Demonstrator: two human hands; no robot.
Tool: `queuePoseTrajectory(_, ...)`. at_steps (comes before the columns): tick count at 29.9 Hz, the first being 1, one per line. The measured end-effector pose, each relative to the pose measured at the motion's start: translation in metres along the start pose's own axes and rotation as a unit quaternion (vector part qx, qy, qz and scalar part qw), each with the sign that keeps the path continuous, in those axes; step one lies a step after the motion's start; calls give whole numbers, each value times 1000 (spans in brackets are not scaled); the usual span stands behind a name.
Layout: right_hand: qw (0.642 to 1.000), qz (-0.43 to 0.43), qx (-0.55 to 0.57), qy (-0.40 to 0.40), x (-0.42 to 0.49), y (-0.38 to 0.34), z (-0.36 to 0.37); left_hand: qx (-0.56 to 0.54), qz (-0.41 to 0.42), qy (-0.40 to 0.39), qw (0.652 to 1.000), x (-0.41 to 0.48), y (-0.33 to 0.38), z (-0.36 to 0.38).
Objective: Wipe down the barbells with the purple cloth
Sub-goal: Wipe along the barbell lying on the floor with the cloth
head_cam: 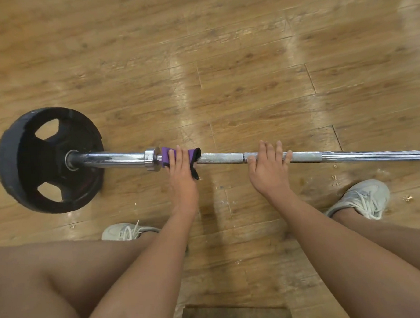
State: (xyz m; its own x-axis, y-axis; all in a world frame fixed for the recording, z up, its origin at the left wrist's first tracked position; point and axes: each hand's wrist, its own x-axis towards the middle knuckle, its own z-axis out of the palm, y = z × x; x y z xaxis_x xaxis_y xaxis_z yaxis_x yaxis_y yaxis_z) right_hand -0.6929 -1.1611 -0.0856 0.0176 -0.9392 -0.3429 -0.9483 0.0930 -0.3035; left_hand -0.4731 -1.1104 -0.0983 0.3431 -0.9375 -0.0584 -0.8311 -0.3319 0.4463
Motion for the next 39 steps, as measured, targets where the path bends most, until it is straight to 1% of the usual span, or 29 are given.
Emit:
queuePoseTrajectory(3, 1000, -1, 2, 3, 8, -2, -2, 3, 41, -7, 999, 1, -3, 8)
queuePoseTrajectory(8, 1000, -1, -5, -16, 21, -4, -7, -6, 44, 11, 999, 22, -17, 6)
queuePoseTrajectory(10, 1000, 0, -4, -23, 27, -5, -11, -19, 26, 29, 999, 34, -18, 2)
queuePoseTrajectory(13, 1000, -1, -6, -21, 34, -6, -14, -53, -43, 53, 996, 52, -12, -1)
queuePoseTrajectory(15, 1000, -2, -9, -21, 37, -7, -14, -45, -44, 56, 996, 56, -8, -1)
queuePoseTrajectory(21, 1000, -2, -19, -15, 41, -7, -14, -14, 38, 10, 999, 43, -6, 14)
queuePoseTrajectory(26, 1000, 2, -20, -13, 38, -8, -13, -29, 23, -5, 999, 39, 4, 14)
queuePoseTrajectory(30, 1000, 1, -24, -7, 31, -7, -12, -35, -3, 5, 999, 32, 10, 11)
queuePoseTrajectory(32, 1000, -1, -24, -12, 27, -6, -12, -30, -10, -2, 1000, 28, 12, 10)
queuePoseTrajectory(36, 1000, 3, -20, -17, 19, -6, -10, 4, 32, -39, 999, 23, 21, 11)
queuePoseTrajectory(39, 1000, 4, -21, -16, 11, -6, -8, 13, 23, -43, 999, 21, 27, 8)
